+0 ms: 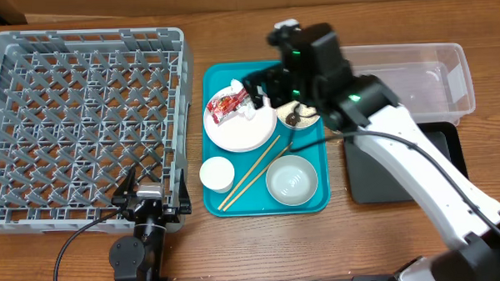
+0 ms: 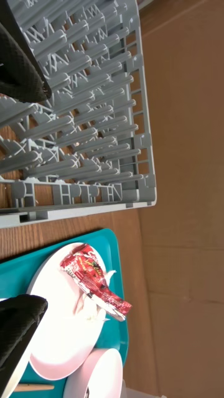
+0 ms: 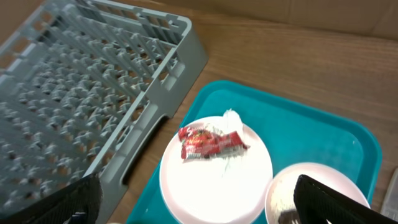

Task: Sort waste into correct bins and load items into the dishwasher
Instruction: 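Reach the right gripper to the plate and grasp the red wrapper and tissue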

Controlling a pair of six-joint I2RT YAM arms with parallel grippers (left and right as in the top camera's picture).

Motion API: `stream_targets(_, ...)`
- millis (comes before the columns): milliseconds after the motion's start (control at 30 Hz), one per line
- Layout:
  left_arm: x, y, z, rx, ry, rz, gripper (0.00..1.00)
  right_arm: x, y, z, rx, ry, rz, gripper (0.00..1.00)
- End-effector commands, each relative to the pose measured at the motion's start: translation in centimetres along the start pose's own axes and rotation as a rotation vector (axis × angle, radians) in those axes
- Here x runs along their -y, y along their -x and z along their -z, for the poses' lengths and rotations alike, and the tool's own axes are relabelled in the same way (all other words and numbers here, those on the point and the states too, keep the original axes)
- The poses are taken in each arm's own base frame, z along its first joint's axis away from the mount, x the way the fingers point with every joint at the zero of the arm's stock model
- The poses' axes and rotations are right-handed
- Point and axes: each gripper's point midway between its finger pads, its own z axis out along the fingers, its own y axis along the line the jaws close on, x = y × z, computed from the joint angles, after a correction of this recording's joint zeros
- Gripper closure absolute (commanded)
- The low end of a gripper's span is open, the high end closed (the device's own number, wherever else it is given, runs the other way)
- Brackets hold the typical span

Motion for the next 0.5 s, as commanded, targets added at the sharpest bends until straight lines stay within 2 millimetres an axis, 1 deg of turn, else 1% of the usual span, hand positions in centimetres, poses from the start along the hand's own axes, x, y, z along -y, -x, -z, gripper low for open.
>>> stream_targets(0, 0.0, 0.0, 0.0, 0.005, -0.004, 0.006, 0.0, 1.6, 0.9, -2.9, -0.007, -0.12, -0.01, 0.0)
stream_targets(133, 0.0, 0.0, 0.0, 0.005, -0.004, 0.006, 0.0, 1.8, -0.6, -6.4, -0.07, -0.127, -0.001, 0.0)
stream_targets(267, 0.0, 0.0, 0.0, 0.006, -0.004, 0.006, 0.0, 2.4, -2.4, -9.0, -0.12, -0.133, -0.004, 0.0)
stream_targets(300, 0.0, 0.0, 0.0, 0.005, -0.004, 0.006, 0.0, 2.1, -3.1, -10.2, -0.139, -0.102, -0.007, 0.0)
stream_targets(367, 0.0, 0.0, 0.0, 0.006, -0.004, 0.006, 0.0, 1.7, -3.9, -11.6, -0.158, -0.065, -0.012, 0.0)
stream_targets(467, 0.0, 0.0, 0.0, 0.005, -0.004, 0.006, 0.0, 2.2, -5.3, -13.5, -0.187, -0.07, -0.015, 0.0)
